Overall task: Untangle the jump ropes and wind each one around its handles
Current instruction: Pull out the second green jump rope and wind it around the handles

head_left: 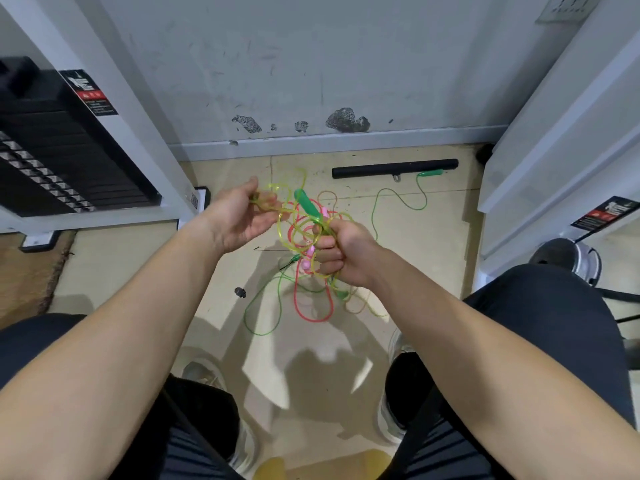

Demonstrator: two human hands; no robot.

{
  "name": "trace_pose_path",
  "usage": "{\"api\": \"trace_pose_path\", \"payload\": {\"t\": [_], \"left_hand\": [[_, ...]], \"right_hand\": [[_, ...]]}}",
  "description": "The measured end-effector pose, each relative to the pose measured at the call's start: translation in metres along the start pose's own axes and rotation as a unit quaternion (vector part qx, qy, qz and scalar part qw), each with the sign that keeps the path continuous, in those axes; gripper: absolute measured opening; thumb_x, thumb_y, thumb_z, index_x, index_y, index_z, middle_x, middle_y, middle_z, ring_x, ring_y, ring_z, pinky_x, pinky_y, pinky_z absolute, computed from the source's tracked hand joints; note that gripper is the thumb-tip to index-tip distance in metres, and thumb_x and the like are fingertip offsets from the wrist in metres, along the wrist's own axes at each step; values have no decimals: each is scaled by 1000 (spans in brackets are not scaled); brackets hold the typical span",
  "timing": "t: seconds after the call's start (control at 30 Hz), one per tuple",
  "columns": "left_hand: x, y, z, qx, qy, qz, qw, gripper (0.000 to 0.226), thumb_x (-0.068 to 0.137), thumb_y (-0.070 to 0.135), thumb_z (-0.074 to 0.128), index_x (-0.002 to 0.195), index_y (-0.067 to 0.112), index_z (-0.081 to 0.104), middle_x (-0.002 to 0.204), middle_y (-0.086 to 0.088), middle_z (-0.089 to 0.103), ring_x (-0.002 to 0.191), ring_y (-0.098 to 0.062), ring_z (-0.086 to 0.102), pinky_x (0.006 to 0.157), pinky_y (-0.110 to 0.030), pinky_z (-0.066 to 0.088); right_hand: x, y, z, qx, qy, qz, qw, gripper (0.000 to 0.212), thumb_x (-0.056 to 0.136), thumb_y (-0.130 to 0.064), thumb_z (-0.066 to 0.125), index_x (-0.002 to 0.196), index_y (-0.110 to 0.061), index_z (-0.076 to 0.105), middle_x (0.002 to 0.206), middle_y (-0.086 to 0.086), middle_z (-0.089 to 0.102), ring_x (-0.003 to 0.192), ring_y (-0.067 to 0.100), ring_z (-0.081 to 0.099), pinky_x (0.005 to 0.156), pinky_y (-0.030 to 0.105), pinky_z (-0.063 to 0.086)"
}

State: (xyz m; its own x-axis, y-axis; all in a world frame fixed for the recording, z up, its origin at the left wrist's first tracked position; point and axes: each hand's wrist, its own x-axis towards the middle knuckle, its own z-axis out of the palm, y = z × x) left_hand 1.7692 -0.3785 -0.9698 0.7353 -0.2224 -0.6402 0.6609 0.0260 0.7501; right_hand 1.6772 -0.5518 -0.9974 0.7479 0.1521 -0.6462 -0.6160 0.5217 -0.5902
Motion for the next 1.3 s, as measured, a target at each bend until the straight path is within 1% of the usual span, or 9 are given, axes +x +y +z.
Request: {"api": "trace_pose_path", "payload": {"t": [0.13, 0.33, 0.5, 0.63, 0.8, 0.87, 1.0, 1.13, 1.3], "left_hand": [[11, -40, -18, 130, 67, -44, 988, 70, 104, 51, 17, 82, 2, 62, 71, -15, 67, 53, -27, 68, 49, -21, 45], [35, -112, -14, 303, 50, -66, 949, 27, 100, 2, 36, 103, 2, 63, 96, -20, 67, 67, -27, 63, 52, -26, 53], [46, -137, 10, 536, -124, 54, 833, 79, 77, 20, 77, 148, 16, 43, 142, -4, 48, 134, -26, 47, 94, -33, 49], [30, -143, 40, 335, -255, -2, 907, 48, 85, 23, 67, 131, 10, 60, 124, -1, 63, 108, -7, 62, 90, -12, 46], [20, -156, 46, 74, -377, -173, 907, 40, 99, 33, 43, 101, 2, 68, 115, -34, 66, 107, -39, 64, 103, -45, 45], [19, -158, 43, 43, -367, -223, 902, 51, 98, 48, 41, 101, 4, 67, 91, -25, 65, 84, -34, 65, 85, -42, 46], [19, -150, 27, 159, -216, -223, 937, 65, 94, 71, 35, 107, 12, 60, 61, -1, 34, 46, -14, 26, 56, -26, 42], [23, -127, 3, 221, -66, -157, 960, 56, 92, 70, 46, 111, 18, 49, 68, -1, 47, 46, -12, 27, 45, -19, 25], [32, -88, -23, 283, 2, -82, 956, 41, 97, 40, 56, 124, 9, 51, 81, -8, 54, 44, -15, 30, 46, -22, 28]], "right_hand": [[-3, -18, 4, 52, -25, -12, 998, 32, 106, -23, 27, 78, -18, 40, 53, -7, 30, 35, 5, 18, 33, 18, 12], [-4, -48, 16, 78, -69, -21, 994, 31, 106, -26, 32, 76, -20, 41, 51, -9, 28, 33, 5, 19, 31, 17, 13], [-13, -65, 35, 79, -98, -18, 992, 32, 105, -23, 31, 74, -20, 39, 48, -8, 28, 31, 5, 20, 32, 18, 11], [-15, -71, 44, 86, -124, -20, 988, 35, 106, -29, 32, 73, -22, 38, 48, -8, 28, 30, 5, 20, 33, 17, 11], [-13, -83, 32, 111, -113, -48, 986, 35, 107, -29, 29, 75, -21, 40, 48, -8, 28, 31, 6, 20, 31, 19, 12], [-8, -86, 23, 107, -81, -72, 988, 35, 108, -29, 29, 75, -22, 39, 50, -8, 28, 32, 6, 19, 30, 19, 13], [-2, -81, 3, -36, 85, -145, 985, 28, 107, -22, 31, 80, -20, 39, 51, -6, 37, 36, 8, 22, 37, 17, 18], [5, -69, -31, -370, 204, -111, 900, 29, 106, -25, 28, 90, -14, 51, 76, 10, 65, 50, 20, 59, 51, 27, 43], [9, -64, -60, -647, 287, -67, 703, 35, 104, -35, 43, 92, -10, 64, 83, 11, 71, 65, 27, 74, 71, 42, 63]]}}
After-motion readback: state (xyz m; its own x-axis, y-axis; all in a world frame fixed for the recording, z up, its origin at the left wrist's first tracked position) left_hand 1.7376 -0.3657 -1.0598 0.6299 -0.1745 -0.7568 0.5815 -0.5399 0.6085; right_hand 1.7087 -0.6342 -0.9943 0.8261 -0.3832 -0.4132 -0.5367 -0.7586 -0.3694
